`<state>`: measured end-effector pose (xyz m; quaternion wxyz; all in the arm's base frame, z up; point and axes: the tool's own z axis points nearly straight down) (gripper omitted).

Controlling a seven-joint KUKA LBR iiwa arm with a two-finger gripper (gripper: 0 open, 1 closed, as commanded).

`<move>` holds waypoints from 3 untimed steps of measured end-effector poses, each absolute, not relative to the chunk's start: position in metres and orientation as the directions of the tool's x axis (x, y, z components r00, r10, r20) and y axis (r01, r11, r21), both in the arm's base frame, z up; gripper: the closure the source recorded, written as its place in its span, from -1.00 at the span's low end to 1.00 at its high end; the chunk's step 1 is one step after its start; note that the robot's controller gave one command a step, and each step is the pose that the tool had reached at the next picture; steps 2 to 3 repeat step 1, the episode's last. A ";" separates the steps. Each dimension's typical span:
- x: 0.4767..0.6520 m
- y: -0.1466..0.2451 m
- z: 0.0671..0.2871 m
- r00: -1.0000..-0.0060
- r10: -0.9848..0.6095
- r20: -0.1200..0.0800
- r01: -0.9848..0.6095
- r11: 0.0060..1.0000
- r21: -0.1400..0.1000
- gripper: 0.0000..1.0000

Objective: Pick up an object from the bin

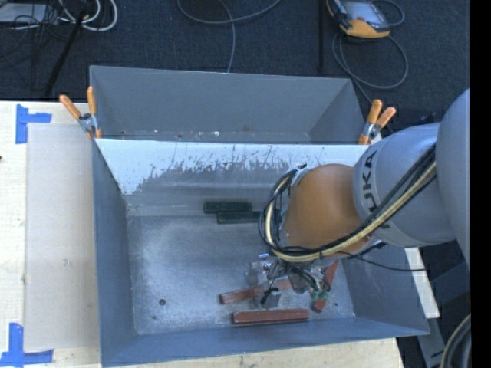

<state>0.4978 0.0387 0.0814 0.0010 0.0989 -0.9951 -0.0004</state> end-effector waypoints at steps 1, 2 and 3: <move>0.507 0.038 0.284 -0.980 -0.201 -0.009 -0.201 0.980 -0.001 1.00; 0.507 0.038 0.284 -0.980 -0.201 -0.009 -0.201 0.980 -0.001 1.00; 0.507 0.038 0.284 -0.980 -0.201 -0.009 -0.201 0.980 -0.001 1.00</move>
Offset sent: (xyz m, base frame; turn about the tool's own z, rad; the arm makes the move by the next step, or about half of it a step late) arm 0.0069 -0.0020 0.1988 -0.0063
